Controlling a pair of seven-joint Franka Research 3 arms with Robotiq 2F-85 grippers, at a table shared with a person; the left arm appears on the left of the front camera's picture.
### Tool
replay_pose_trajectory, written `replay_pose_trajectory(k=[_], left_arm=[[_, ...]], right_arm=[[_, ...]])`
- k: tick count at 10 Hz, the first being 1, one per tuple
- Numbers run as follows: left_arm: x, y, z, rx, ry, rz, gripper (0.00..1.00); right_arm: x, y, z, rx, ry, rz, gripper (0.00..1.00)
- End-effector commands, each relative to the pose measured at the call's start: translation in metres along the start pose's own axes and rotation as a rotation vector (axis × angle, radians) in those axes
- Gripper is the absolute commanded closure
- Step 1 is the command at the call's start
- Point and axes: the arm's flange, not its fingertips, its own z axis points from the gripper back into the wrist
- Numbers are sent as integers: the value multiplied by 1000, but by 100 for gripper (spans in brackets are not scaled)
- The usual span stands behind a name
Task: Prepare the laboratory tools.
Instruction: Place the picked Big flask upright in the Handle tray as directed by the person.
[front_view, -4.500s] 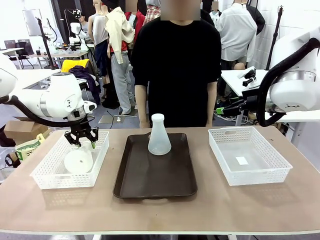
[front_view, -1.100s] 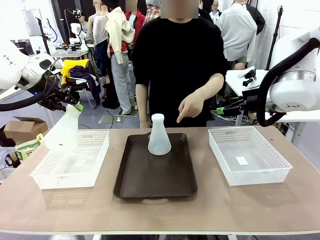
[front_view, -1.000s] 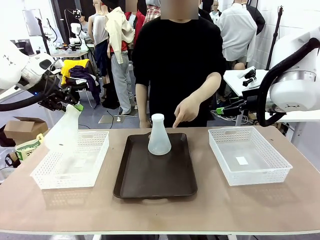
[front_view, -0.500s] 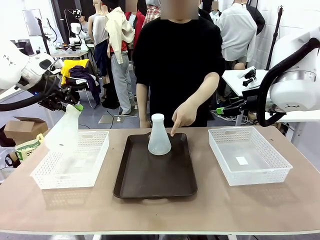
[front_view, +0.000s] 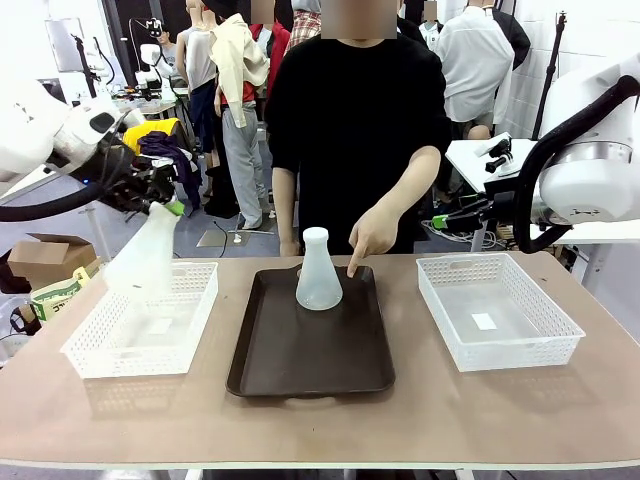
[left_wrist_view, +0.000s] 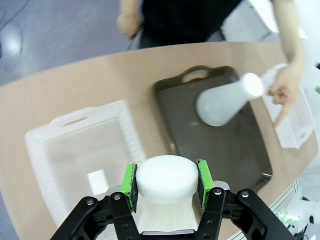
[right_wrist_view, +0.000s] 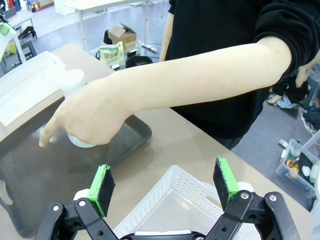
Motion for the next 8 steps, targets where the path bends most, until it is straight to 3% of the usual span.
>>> replay_pose_trajectory(k=[1, 4, 5, 6, 8], left_arm=[[-12, -23, 1, -174, -110, -216, 100], [-8, -54, -13, -343, -272, -434, 100], [-8, -61, -17, -460, -331, -446, 100], [-12, -69, -22, -493, -386, -508, 100], [-21, -79, -36, -535, -381, -574, 100]], right_arm=[[1, -1, 1, 6, 10, -4, 0], [1, -1, 1, 6, 10, -4, 0], [1, -1, 1, 6, 10, -4, 0], [1, -1, 1, 6, 10, -4, 0], [1, -1, 1, 6, 10, -4, 0]])
